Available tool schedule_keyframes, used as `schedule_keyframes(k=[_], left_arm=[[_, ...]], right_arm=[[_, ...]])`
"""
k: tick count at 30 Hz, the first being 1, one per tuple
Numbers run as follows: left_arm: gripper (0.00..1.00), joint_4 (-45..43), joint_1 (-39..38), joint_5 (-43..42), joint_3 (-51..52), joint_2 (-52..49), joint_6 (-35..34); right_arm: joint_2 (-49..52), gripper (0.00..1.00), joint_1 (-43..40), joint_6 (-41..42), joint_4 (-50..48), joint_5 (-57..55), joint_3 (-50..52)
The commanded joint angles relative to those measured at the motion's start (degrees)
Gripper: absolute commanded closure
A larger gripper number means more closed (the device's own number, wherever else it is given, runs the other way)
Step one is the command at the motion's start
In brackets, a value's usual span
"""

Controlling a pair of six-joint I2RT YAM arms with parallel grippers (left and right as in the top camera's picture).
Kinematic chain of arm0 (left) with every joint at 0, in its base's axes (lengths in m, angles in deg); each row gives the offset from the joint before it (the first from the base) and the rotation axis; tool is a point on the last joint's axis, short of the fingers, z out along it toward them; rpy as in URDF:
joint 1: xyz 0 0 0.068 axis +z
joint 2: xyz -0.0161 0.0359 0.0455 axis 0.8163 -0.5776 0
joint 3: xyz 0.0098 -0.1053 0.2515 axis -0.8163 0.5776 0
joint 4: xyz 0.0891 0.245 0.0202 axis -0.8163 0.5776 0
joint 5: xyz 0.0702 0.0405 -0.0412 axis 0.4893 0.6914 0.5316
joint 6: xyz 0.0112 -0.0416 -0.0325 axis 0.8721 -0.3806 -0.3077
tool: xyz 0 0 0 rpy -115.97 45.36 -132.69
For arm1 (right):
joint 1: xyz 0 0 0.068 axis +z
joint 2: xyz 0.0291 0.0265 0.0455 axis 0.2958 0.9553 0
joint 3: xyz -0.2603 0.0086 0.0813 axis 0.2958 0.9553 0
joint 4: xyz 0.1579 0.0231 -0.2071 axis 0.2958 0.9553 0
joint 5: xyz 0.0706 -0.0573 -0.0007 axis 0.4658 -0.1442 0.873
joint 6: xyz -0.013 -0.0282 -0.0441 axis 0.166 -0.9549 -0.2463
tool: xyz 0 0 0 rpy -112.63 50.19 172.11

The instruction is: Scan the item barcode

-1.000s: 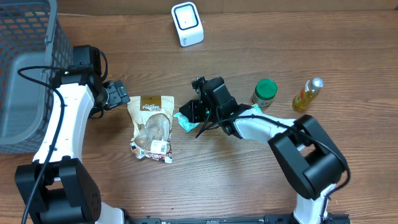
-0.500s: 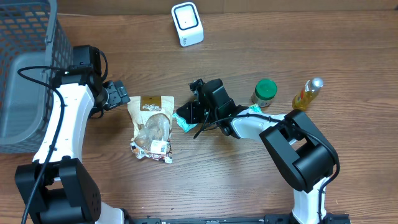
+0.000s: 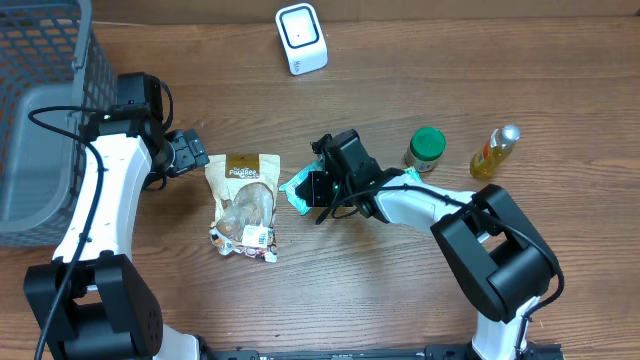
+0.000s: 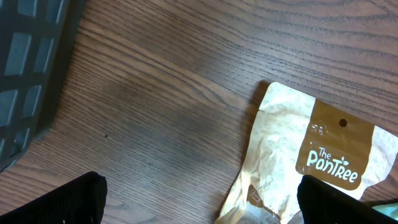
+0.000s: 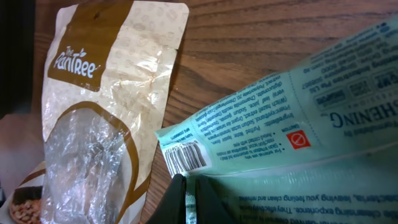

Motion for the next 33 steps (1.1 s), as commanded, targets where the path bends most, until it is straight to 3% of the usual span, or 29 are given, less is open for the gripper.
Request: schedule_keyframes(k=[1,5,11,13,15,17,21,25,33], left_arm=[[0.0,0.02,-0.02,-0.07,-0.31,1.29,1.27],[0.01,0.02,-0.02,-0.07,-0.31,1.29,1.27],[0.01,0.0,-0.02,-0.07,-0.31,1.29,1.27],[0.0,0.02,-0.02,-0.07,-0.31,1.29,1.27],[0.0,0.02,-0.02,-0.07,-0.31,1.29,1.27],[0.0,0.02,-0.02,-0.07,-0.31,1.29,1.27],[0.0,0.02,-0.02,-0.07,-0.31,1.29,1.27],[0.0,0.02,-0.02,-0.07,-0.31,1.29,1.27],[0.0,0.02,-0.02,-0.07,-0.31,1.29,1.27]], right_arm=[[2.49,0.96,0.28,3.98,1.99,-5.95,0.44],[-0.04,0.96,0.24,6.49,1.95,-4.48,-0.26],[-8.5,0.82,0.24,0.61,1.77,-4.28,-1.73],[-11.45,0.65,0.17,-1.68,1.79,-4.31,-1.77],[-13.64,0.3,-0.15,-4.59,1.79,-4.35,-1.77],[-14.93,0.17,-1.01,-6.03,2.36,-4.92,-1.77],[-14.93,0.16,-3.34,-5.33,7.21,-12.0,-1.75],[-14.91,0.0,-5.73,-5.33,12.87,-19.43,-1.55],[-13.18,0.0,-9.42,-5.35,13.75,-19.28,0.24]])
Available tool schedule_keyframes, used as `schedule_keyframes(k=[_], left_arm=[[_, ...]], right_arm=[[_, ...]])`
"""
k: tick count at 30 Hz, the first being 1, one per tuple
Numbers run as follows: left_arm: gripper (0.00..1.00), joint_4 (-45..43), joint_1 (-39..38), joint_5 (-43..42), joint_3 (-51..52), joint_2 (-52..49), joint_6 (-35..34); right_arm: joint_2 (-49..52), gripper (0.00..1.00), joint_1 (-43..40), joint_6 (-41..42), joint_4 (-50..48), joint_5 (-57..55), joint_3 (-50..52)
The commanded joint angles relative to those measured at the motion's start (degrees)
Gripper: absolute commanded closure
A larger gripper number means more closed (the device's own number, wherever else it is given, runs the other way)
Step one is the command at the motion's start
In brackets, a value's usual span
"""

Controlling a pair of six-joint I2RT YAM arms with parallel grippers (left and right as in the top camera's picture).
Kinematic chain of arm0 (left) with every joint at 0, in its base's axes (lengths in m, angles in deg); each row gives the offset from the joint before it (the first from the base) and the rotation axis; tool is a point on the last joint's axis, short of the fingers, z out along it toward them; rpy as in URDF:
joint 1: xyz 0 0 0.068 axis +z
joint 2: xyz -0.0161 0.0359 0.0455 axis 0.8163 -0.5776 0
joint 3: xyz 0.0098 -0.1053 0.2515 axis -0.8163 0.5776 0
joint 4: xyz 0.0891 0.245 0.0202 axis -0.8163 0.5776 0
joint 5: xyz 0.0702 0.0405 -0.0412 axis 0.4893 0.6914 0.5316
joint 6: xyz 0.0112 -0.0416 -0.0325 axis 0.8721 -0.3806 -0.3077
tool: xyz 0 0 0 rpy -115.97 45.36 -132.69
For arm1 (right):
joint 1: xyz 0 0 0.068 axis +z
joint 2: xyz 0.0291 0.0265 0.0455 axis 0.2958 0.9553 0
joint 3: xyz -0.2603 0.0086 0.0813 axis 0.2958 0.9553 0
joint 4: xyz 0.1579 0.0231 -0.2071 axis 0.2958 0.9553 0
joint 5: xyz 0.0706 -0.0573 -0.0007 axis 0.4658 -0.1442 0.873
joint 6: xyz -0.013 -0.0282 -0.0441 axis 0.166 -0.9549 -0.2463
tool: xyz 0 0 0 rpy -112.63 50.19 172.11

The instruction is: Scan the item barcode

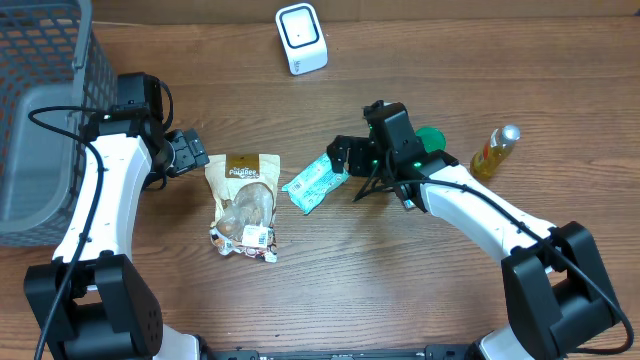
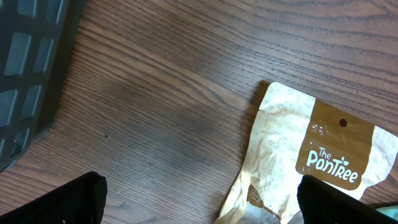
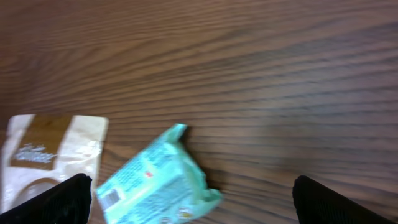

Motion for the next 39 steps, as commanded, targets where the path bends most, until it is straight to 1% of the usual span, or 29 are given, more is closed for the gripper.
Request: schedule_keyframes(k=[1,5,29,35,39], left_arm=[[0.0,0.0,-0.02,-0.07,-0.31,1.29,1.27],[0.01,0.0,-0.02,-0.07,-0.31,1.29,1.27],[0.0,0.0,-0.02,-0.07,-0.31,1.29,1.27],[0.01,0.0,-0.02,-0.07,-0.31,1.29,1.27],[0.01,0.0,-0.02,-0.07,-0.31,1.29,1.27]], right_arm=[[2.05,0.0,-0.85,-0.42,0.04,-1.57,0.87],[4.11,0.0,-0.85,-0.39,-0.81,-1.42,0.87],[4.55,0.0,-0.85,-0.39,-1.68,-1.14,0.87],[5.66,0.0,-0.96,1.75,-1.84,-1.03,0.87],[6.47,0.0,-0.96,1.79,-2.43,1.36,0.87]])
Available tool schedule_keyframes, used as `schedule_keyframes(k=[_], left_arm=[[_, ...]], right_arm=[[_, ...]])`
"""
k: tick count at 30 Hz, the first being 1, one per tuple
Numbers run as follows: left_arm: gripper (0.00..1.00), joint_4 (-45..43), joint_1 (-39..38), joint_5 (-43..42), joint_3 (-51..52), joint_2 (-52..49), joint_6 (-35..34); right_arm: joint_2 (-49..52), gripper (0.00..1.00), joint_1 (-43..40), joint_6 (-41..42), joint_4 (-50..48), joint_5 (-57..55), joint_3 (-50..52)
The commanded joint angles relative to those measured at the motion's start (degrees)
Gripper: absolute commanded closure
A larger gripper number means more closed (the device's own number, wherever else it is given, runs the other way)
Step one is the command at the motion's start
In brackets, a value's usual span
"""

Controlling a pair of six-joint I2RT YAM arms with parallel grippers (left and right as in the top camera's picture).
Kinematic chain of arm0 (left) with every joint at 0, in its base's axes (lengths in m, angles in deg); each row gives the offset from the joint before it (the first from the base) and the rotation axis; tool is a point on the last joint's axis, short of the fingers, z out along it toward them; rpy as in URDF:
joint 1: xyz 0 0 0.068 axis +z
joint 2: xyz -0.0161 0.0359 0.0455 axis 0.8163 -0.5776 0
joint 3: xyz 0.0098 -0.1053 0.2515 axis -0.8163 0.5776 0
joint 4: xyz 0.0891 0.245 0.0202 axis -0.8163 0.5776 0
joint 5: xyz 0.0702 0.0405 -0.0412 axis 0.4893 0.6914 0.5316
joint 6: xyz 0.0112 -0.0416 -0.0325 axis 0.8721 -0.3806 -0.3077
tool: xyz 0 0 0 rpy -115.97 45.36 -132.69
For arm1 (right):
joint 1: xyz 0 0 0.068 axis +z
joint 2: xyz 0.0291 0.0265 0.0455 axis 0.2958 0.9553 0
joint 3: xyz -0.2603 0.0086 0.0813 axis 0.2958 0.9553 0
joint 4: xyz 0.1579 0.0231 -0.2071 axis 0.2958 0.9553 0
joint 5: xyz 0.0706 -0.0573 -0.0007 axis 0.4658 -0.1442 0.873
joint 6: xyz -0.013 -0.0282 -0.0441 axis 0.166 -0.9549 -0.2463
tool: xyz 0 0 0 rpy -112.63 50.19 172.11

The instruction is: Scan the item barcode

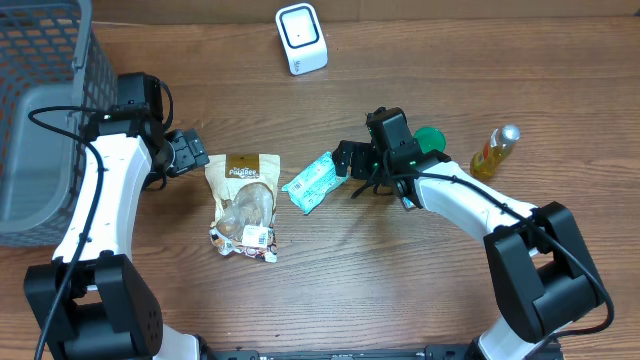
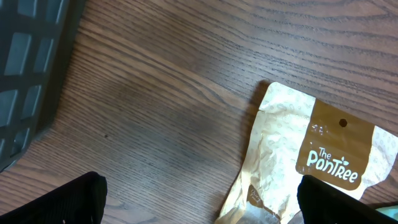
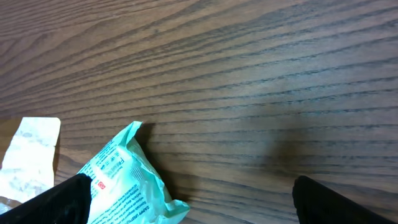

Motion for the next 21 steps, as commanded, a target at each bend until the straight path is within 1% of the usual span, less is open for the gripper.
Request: schedule_keyframes(k=[1,3,9,12,17,19,21], left_arm=[[0.0,0.0,-0.02,-0.07,-0.31,1.29,1.27],[0.0,0.0,-0.02,-0.09,-0.31,1.29,1.27],[0.01,0.0,-0.02,-0.07,-0.31,1.29,1.27],[0.0,0.0,-0.02,-0.07,-0.31,1.29,1.27],[0.01,0.0,-0.02,-0.07,-0.31,1.29,1.27],[0.0,0.0,-0.02,-0.07,-0.31,1.29,1.27],[0.0,0.0,-0.02,-0.07,-0.31,1.29,1.27]], right_arm=[[1.73,0.0,-0.17,0.68,-1.2,2.38,0.44],[2.38,0.0,-0.17,0.66,-1.81,3.54,0.44],[2.93,0.13,-0.17,0.7,-2.14,4.28,0.44],[3.98,0.18,0.07,0.7,-2.62,4.83,0.44],[6.78,0.26,0.11,1.33,-4.68,9.05,0.44],[7.15,0.34,-0.07,2.23,-4.85,9.05,0.44],[7.15,0.38,-0.17,3.13,-4.85,9.29,0.44]])
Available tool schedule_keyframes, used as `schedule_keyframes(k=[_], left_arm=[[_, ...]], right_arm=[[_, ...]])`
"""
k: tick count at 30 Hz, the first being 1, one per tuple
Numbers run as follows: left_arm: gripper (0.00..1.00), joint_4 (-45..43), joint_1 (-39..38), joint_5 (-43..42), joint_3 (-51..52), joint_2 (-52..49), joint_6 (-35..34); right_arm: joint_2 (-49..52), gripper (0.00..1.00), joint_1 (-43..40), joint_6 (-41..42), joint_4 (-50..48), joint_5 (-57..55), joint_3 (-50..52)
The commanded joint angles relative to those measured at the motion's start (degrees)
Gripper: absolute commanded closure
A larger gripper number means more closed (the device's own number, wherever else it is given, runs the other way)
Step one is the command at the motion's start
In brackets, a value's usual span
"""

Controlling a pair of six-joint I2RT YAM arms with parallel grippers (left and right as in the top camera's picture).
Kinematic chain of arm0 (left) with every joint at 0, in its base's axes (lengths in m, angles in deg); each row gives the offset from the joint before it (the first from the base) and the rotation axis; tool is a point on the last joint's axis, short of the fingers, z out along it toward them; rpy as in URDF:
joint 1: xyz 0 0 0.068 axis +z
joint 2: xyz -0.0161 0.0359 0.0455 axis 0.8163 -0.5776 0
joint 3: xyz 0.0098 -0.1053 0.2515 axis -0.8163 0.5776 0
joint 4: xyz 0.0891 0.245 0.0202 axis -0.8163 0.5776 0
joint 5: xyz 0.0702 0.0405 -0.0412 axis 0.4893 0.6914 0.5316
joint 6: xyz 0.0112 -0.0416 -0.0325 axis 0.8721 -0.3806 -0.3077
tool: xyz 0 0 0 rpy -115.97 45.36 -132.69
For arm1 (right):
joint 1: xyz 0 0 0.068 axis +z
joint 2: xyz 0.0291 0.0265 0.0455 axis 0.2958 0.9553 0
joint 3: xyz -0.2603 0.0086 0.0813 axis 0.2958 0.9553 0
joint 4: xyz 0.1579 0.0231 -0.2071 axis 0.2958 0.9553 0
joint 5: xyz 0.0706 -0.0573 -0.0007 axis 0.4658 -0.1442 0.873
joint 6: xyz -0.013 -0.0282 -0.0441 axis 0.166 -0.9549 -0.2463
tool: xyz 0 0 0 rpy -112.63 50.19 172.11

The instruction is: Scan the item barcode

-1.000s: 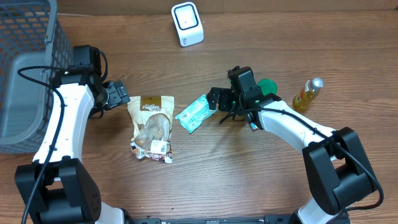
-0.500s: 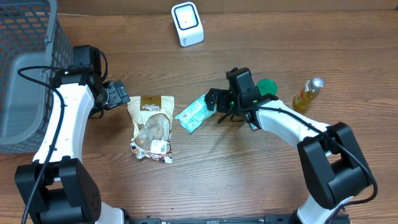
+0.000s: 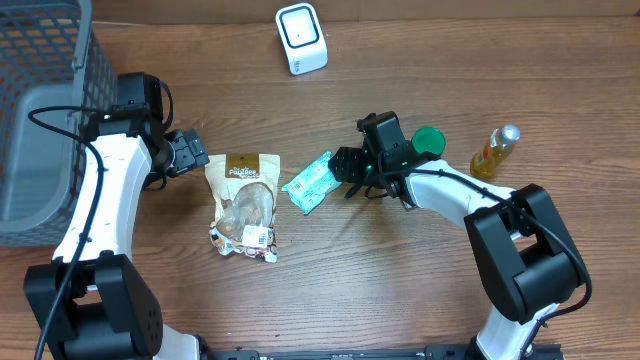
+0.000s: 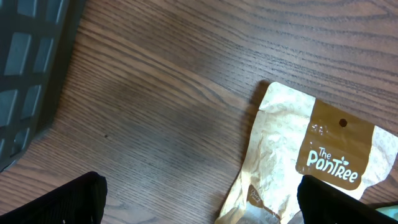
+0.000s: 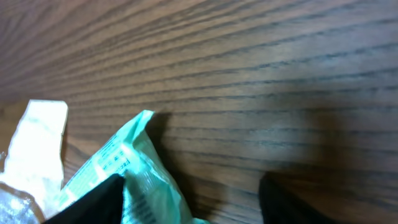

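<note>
A teal packet [image 3: 312, 183] lies flat on the wooden table, right of a brown-and-cream Pantree pouch [image 3: 243, 203]. My right gripper [image 3: 350, 168] sits low at the packet's right end, open. In the right wrist view the packet's [image 5: 137, 180] end lies between the fingers, against the left one and apart from the right one. The white scanner [image 3: 300, 38] stands at the table's far edge. My left gripper [image 3: 190, 152] hangs open, left of the pouch's [image 4: 311, 158] top, holding nothing.
A grey wire basket [image 3: 40, 110] takes up the far left; its wall [image 4: 31, 56] shows in the left wrist view. A green-capped jar [image 3: 428, 144] and a small oil bottle [image 3: 495, 152] stand to the right, behind my right arm.
My right gripper has come closer to the teal packet, its jaws nearer together, and the packet's end now lies between its fingers. The left arm, pouch and packet have not moved.
My right gripper was shut on the teal packet, beside the pouch. Then it stood open and drawn back to the right, with the packet lying on the table. Since then it has come back, and is now low at the packet's right end.
</note>
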Motion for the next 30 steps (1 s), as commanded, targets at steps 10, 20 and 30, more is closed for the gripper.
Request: schedule_keyframes(k=[10,20,30], left_arm=[[0.01,-0.02,-0.02,-0.07,-0.31,1.29,1.29],[0.0,-0.02,-0.02,-0.07,-0.31,1.29,1.29],[0.0,-0.02,-0.04,-0.09,-0.31,1.29,1.29]], right_arm=[[1.49,0.51,-0.11,1.75,1.9,6.49,0.46],[1.49,0.57,-0.11,1.73,1.18,7.93,0.46],[1.51,0.73,-0.11,1.53,0.57,8.0,0.46]])
